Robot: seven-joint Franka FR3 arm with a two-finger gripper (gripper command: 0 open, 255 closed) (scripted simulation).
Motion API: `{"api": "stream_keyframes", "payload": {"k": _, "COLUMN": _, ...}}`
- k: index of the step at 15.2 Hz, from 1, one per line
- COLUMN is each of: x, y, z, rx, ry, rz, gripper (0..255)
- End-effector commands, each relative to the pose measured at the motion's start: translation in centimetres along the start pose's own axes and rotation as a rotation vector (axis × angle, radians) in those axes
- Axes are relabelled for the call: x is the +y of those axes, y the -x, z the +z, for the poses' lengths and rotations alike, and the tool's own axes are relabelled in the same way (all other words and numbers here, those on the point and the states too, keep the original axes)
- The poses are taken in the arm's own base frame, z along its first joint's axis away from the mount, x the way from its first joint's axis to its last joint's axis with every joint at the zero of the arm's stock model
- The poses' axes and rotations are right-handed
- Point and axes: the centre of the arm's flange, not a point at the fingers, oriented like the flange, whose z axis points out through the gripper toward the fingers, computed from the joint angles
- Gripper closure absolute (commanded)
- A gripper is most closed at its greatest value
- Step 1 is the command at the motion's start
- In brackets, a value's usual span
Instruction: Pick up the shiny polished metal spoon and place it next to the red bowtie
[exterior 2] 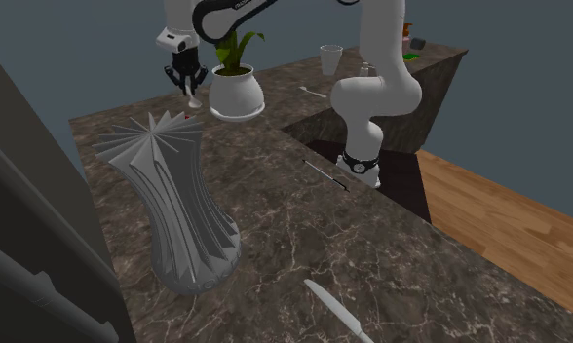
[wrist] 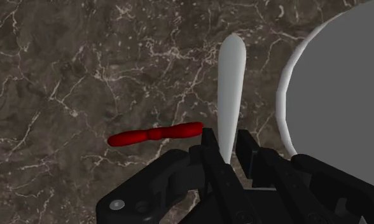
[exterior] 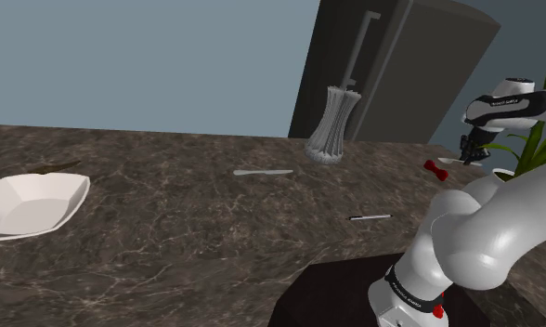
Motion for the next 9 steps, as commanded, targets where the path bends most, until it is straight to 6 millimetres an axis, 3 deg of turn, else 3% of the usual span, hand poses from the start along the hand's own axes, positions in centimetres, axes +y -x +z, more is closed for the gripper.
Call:
{"api": "stream_keyframes", "payload": {"k": 1, "x": 0.6, "y": 2.8, "z": 0.6, "rx": -0.001, "ry": -0.002, "rz": -0.001, "gripper": 255}}
{"api": "stream_keyframes", "payload": {"k": 9, "x": 2.7, "y": 12.8, "z": 3.2, "rx": -0.001, "ry": -0.002, "rz": -0.001, "gripper": 255}}
